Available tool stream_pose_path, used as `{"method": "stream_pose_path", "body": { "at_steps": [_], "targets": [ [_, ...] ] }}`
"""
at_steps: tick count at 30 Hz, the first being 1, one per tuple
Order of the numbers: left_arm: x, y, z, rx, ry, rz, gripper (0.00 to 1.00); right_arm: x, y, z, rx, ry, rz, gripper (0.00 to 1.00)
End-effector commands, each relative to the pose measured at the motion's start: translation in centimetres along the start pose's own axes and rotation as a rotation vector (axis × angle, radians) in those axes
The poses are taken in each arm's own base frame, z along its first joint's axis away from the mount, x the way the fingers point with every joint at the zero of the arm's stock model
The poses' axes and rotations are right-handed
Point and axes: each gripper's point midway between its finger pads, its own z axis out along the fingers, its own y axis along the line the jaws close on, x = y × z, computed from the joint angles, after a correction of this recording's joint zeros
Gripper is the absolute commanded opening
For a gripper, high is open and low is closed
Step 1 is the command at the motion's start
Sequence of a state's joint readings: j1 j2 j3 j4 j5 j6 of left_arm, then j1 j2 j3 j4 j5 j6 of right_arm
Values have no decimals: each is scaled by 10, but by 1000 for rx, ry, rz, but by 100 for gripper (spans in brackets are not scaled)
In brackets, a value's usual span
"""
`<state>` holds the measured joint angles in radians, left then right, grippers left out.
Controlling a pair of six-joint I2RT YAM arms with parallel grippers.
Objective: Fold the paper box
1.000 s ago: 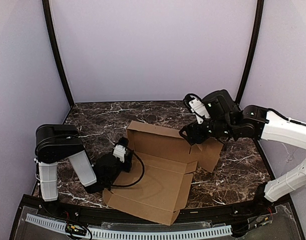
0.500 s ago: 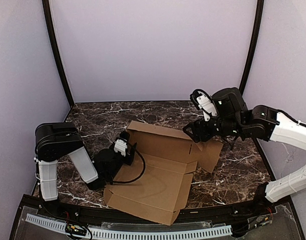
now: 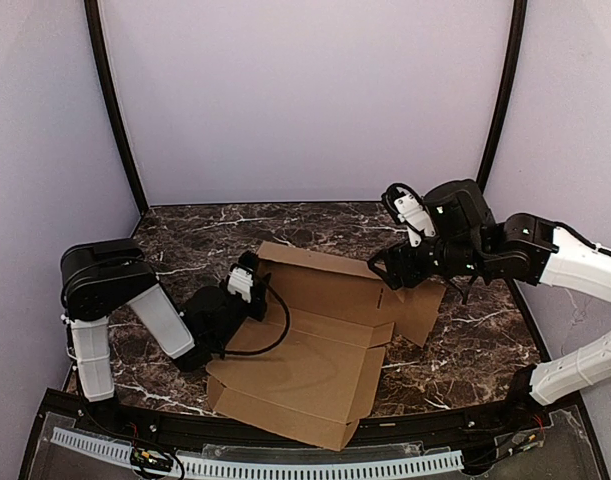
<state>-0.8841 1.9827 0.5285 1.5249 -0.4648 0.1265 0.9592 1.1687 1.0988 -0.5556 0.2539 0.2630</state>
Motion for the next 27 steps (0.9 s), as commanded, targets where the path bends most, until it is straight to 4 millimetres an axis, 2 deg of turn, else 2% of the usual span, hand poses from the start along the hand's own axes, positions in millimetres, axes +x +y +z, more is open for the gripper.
{"method": "stream_pose_path", "body": {
  "at_steps": [1,6,9,16,22,24,27],
  "targets": [
    [-9,-1,-4,27,-9,-16,24,2,-2,4,5,13,3,73],
    [-7,-2,-7,39,-1,-37,13,3,-3,3,13,9,8,73],
    [-4,-3,-9,50,10,-40,3,4,-7,1,26,5,13,73],
    [-3,1,-12,38,35,-77,1,5,-8,0,33,12,38,73],
    [-1,22,-15,-76,87,-140,1,9,-13,-10,39,3,87,72],
    [0,30,-18,-116,96,-153,1,11,-14,-12,43,11,112,68],
    [-2,39,-20,-170,112,-223,1,18,-14,-11,38,29,146,54]
  ]
}}
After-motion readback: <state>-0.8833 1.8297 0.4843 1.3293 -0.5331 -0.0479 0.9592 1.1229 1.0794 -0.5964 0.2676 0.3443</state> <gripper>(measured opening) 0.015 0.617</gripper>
